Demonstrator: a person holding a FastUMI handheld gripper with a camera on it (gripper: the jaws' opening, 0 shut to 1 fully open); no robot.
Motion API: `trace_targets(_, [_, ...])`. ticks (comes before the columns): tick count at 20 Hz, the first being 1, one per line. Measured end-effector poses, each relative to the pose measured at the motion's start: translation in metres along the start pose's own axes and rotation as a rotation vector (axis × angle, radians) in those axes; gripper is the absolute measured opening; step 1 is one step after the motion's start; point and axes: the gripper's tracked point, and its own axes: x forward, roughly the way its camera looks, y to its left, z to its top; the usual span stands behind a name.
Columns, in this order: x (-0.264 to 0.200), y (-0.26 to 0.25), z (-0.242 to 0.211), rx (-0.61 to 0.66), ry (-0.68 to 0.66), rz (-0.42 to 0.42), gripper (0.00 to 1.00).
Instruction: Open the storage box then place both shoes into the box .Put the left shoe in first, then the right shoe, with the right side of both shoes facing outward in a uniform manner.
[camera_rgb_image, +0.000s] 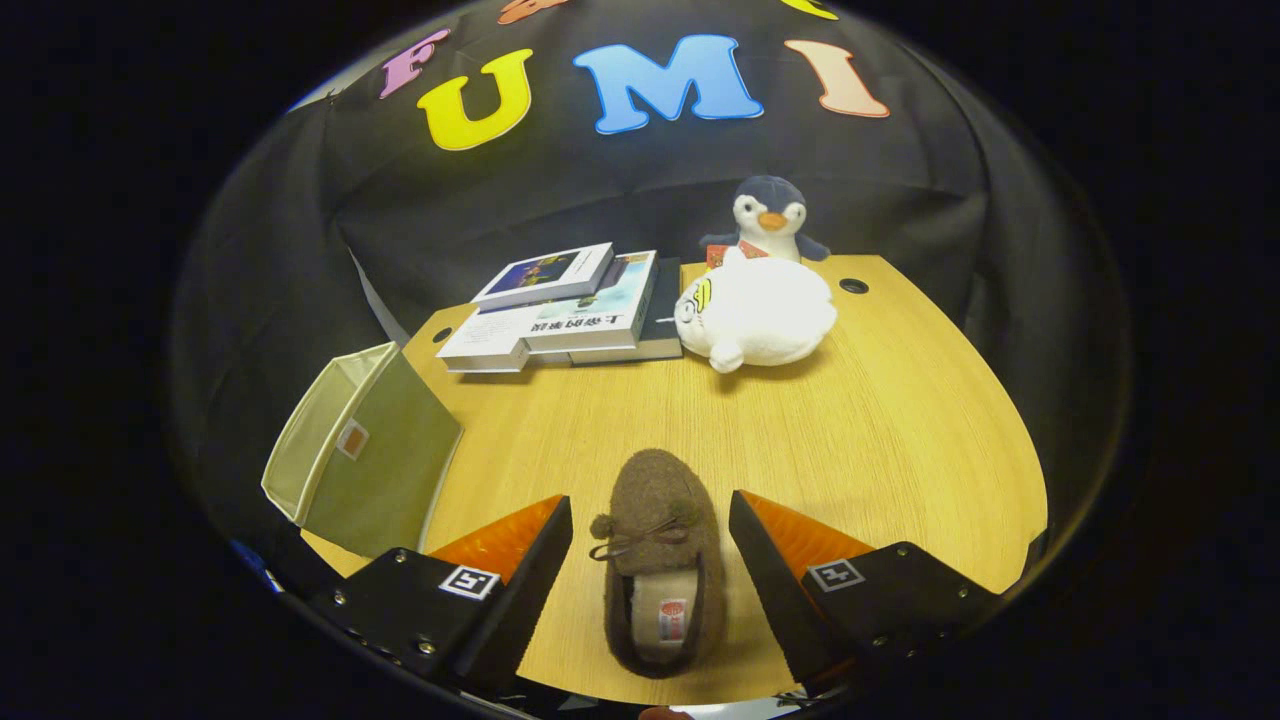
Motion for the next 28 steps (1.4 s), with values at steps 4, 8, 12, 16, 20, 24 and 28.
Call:
trace_targets(4, [0.004, -0.019, -0.020, 0.014, 0.037, -0.006, 0.96])
trace_targets(8, [0.008, -0.033, -0.042, 0.001, 0.080, -0.011, 0.96])
trace_targets(12, [0.019, -0.043, -0.065, -0.048, 0.135, -0.040, 0.96])
trace_targets(16, [0.032, -0.048, -0.079, -0.092, 0.179, -0.066, 0.96])
trace_targets(20, [0.043, -0.047, -0.083, -0.058, 0.197, -0.073, 0.88])
trace_targets(24, [0.048, -0.041, -0.085, -0.031, 0.224, -0.050, 0.75])
trace_targets(28, [0.052, -0.036, -0.086, 0.000, 0.235, -0.052, 0.50])
